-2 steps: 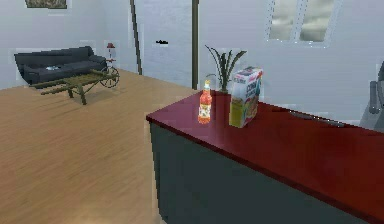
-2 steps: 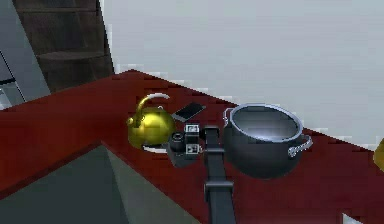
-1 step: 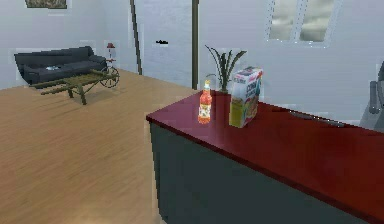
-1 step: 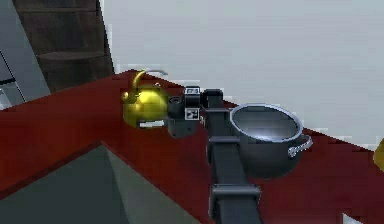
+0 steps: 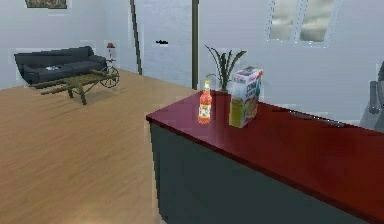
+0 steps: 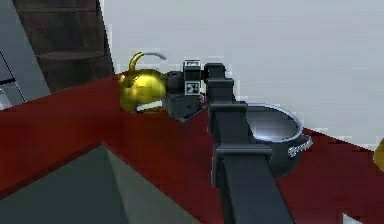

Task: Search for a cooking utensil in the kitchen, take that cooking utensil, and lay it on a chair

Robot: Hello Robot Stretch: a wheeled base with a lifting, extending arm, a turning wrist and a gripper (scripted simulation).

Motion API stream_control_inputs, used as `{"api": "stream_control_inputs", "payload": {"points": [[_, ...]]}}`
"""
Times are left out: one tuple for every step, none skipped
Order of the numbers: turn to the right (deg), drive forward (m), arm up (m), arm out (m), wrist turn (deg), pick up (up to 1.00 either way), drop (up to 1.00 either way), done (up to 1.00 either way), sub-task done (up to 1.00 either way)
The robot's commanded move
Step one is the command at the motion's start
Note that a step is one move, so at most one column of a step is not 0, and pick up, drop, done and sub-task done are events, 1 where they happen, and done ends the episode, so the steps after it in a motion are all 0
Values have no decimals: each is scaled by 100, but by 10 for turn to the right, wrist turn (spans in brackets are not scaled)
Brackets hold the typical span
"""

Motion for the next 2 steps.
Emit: {"api": "stream_control_inputs", "payload": {"points": [[0, 0, 0, 0, -450, 0, 0, 0, 0], [0, 0, 0, 0, -450, 0, 0, 0, 0]]}}
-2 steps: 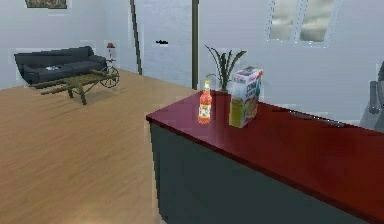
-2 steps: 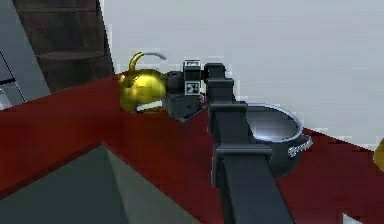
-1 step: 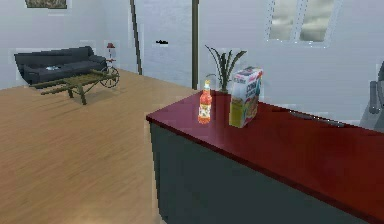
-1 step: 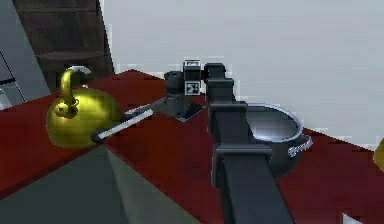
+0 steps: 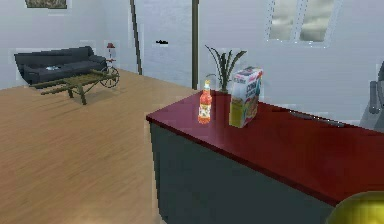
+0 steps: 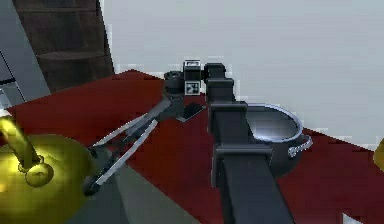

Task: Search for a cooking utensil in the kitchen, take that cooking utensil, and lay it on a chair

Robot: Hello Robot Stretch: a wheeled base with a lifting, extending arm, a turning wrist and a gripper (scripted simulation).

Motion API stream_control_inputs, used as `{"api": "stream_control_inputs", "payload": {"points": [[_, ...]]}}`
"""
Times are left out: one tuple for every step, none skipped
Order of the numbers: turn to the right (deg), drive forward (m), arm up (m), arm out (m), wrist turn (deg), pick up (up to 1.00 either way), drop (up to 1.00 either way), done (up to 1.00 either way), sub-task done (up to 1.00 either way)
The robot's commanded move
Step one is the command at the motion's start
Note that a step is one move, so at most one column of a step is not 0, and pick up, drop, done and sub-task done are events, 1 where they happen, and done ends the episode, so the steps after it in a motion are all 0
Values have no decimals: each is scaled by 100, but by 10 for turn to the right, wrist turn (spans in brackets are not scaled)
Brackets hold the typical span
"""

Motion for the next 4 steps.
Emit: {"api": "stream_control_inputs", "payload": {"points": [[0, 0, 0, 0, -120, 0, 0, 0, 0], [0, 0, 0, -28, 0, 0, 0, 0, 0], [-450, 0, 0, 0, 0, 0, 0, 0, 0], [-270, 0, 0, 0, 0, 0, 0, 0, 0]]}}
